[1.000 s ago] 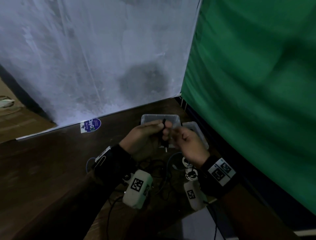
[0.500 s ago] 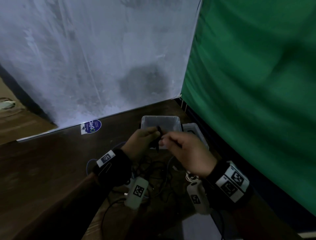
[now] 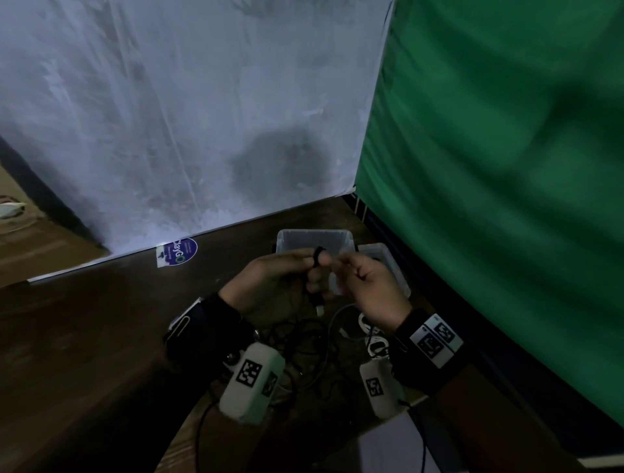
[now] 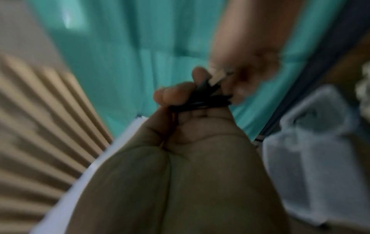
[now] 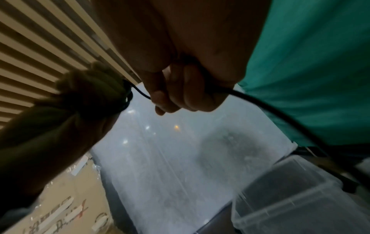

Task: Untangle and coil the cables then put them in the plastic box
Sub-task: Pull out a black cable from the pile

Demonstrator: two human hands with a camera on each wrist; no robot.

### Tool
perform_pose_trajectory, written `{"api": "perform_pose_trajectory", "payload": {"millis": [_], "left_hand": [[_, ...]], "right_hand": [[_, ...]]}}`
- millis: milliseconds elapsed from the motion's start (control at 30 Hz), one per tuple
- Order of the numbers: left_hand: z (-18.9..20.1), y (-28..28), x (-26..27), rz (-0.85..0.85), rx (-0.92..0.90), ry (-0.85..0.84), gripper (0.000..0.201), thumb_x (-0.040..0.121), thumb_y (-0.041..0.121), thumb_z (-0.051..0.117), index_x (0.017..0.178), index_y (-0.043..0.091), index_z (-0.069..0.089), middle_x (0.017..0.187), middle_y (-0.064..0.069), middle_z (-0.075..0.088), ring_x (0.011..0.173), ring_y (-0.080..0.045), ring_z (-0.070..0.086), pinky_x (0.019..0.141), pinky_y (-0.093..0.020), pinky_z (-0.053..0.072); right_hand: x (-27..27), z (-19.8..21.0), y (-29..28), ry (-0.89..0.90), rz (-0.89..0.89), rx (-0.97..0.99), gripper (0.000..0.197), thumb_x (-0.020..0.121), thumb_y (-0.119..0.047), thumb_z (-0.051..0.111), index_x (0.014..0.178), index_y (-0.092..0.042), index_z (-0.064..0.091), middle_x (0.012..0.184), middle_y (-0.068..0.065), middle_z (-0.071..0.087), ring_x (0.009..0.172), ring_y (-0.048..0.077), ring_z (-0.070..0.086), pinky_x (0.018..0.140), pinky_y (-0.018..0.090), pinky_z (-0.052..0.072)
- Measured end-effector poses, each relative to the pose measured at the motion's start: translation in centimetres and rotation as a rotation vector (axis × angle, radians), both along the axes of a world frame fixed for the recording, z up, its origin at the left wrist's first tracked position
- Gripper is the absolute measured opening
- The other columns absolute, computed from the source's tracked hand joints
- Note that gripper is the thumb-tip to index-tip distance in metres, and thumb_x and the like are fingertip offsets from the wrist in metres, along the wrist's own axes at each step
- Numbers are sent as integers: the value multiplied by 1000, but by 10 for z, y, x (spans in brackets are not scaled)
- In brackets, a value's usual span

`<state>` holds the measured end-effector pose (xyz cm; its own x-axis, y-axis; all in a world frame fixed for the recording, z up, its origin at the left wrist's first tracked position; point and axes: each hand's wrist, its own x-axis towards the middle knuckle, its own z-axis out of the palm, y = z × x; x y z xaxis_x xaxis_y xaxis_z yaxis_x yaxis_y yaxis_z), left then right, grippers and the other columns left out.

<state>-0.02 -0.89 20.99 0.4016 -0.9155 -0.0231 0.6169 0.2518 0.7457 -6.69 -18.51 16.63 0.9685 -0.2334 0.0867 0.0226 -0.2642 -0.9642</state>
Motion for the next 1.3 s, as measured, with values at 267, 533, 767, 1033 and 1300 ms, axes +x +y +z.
{"api": "perform_pose_trajectory", "payload": {"millis": [267,533,767,1033,1300], "left_hand": [[-41,-7,33,453,20,76,21,94,8,48,113,1,52,94,-9,58,88,-20,57,91,-37,47],[-42,-12,20,396,478,-411,22,98,6,47,108,-3,65,110,-27,66,98,-34,63,94,-46,51],[-26,-10,17,154,369,-249,26,95,4,43,101,1,68,89,-16,61,75,-21,58,70,-28,51],[-35,-4,28,157,-47,169,20,97,12,40,106,3,56,88,-7,54,82,-18,55,87,-33,49],[-52,-3,49,669,145,-33,21,100,7,38,98,3,59,85,-9,60,81,-23,56,85,-38,45]], "right_hand": [[-12,-15,20,63,225,-258,20,97,-26,56,100,-16,72,99,-5,73,96,9,66,88,32,54],[-9,28,12,-44,176,-381,13,97,-22,59,93,-19,70,85,-7,70,78,5,65,72,24,52],[7,26,-11,-112,32,-193,18,97,-16,59,81,-16,68,77,-5,70,77,10,65,77,29,50],[5,-20,16,42,46,-48,20,92,-42,58,96,-29,72,101,2,74,101,21,68,95,46,53],[-10,-10,29,113,284,-268,21,98,-22,58,111,-13,72,107,0,73,99,8,65,92,26,52]]}}
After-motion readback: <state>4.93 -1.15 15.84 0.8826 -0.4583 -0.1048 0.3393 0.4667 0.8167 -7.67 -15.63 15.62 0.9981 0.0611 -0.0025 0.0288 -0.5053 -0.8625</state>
